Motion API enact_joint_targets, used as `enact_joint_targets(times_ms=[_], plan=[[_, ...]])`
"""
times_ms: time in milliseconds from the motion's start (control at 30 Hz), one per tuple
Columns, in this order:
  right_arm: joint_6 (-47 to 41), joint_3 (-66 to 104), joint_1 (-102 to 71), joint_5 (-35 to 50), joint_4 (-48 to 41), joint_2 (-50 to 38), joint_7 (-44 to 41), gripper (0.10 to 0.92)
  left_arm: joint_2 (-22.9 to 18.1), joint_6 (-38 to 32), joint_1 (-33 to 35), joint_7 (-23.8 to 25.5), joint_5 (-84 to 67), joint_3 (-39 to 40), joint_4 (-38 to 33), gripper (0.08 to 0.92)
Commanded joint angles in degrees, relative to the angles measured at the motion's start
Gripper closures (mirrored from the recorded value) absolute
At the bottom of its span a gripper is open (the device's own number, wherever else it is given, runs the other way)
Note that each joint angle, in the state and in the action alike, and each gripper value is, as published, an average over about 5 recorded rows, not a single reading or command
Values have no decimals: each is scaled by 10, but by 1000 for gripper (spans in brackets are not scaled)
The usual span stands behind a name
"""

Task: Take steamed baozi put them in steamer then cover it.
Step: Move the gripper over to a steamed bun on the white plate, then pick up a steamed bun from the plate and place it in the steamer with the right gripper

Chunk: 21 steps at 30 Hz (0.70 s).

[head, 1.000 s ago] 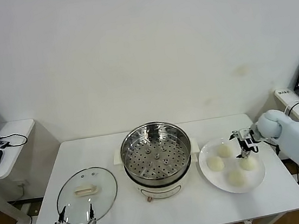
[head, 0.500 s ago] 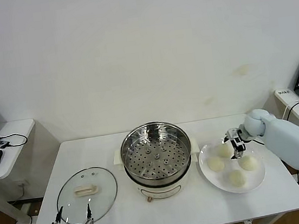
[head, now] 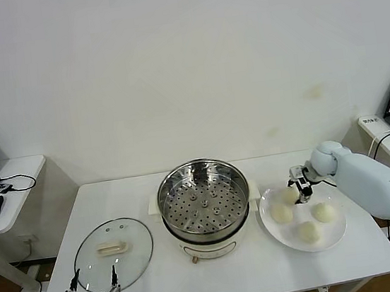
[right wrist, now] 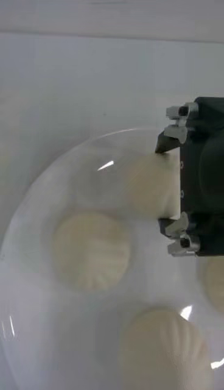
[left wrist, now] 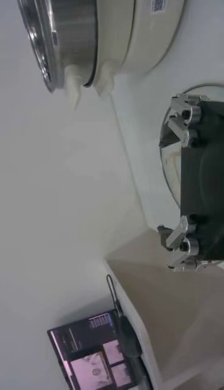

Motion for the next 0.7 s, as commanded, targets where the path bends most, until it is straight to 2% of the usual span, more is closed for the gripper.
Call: enact_joint_targets(times_ms=[33, 333, 533, 700], plan=[[-1, -2, 1, -2, -7, 6, 1, 435, 0, -1, 0, 0, 1, 0, 0, 177], [-8, -41, 50, 43, 65, -43, -10, 434, 3, -1, 0, 1, 0, 2, -1, 177], [-24, -99, 143, 133, 171, -106, -16, 431, 6, 0, -1, 7, -8, 5, -4, 177], [-22, -159, 239, 202, 208, -110, -16, 427, 11, -4, 0, 20, -37, 7, -8, 177]])
